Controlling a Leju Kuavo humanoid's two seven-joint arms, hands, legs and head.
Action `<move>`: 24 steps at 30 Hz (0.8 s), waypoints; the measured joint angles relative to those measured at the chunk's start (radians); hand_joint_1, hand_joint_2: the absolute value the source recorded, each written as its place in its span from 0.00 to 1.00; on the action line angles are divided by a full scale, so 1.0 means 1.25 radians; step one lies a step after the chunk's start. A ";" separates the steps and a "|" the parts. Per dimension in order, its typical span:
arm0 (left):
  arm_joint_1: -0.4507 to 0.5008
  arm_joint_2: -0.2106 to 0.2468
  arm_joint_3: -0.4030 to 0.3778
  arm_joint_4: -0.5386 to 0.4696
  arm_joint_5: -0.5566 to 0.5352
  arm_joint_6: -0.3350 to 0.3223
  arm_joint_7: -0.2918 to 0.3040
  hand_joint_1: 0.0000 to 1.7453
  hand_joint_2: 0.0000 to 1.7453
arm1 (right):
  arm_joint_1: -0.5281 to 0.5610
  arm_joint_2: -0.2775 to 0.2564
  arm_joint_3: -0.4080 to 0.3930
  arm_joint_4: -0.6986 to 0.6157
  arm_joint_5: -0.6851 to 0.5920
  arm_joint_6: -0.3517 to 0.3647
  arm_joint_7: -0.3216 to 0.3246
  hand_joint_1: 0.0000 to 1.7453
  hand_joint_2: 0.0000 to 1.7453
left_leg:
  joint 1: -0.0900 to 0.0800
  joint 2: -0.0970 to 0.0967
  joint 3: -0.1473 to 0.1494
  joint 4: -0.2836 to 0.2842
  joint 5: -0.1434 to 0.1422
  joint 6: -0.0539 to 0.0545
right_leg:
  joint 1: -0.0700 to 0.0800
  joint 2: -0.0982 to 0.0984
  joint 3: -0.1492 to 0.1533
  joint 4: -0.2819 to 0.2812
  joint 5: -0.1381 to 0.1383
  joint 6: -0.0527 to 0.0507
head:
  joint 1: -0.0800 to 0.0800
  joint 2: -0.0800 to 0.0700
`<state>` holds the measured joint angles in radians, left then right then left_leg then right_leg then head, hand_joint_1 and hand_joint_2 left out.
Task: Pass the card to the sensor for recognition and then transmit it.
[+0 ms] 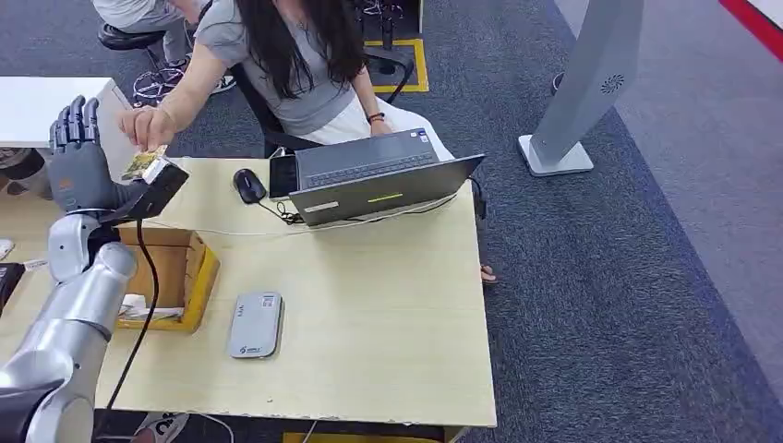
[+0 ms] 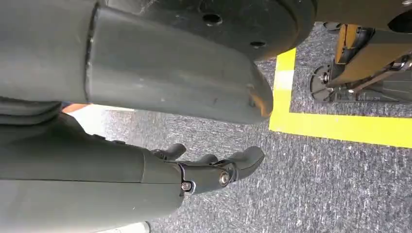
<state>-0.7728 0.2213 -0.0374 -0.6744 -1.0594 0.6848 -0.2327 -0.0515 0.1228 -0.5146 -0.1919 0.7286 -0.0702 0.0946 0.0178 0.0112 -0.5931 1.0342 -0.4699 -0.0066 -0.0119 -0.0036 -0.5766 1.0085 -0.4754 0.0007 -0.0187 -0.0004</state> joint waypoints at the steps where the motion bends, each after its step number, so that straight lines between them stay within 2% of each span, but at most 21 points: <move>1: 0.003 0.002 0.000 0.002 -0.002 0.000 0.000 1.00 1.00 | 0.000 0.000 0.000 0.000 0.003 0.000 0.000 0.00 0.00 | 0.000 0.000 0.000 0.000 0.000 0.000 | 0.000 0.000 0.000 0.000 0.000 0.000 | 0.000 0.000; 17: 0.046 0.024 0.001 0.004 -0.006 0.006 -0.016 1.00 1.00 | 0.003 0.005 0.018 0.002 0.025 0.004 -0.013 0.00 0.00 | 0.000 0.000 0.000 0.000 0.000 0.000 | 0.000 0.000 0.000 0.000 0.000 0.000 | 0.000 0.000; 24: 0.062 0.022 0.003 0.004 0.001 -0.003 -0.036 1.00 1.00 | 0.004 0.005 0.018 0.002 0.028 0.004 -0.014 0.00 0.00 | 0.000 0.000 0.000 0.000 0.000 0.000 | 0.000 0.000 -0.001 0.000 0.000 0.000 | 0.000 0.000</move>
<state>-0.6955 0.2487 -0.0336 -0.6695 -1.0578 0.6805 -0.2777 -0.0461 0.1289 -0.4925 -0.1896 0.7637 -0.0656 0.0767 0.0179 0.0111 -0.5935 1.0342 -0.4699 -0.0066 -0.0118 -0.0037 -0.5777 1.0085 -0.4755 0.0006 -0.0191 -0.0004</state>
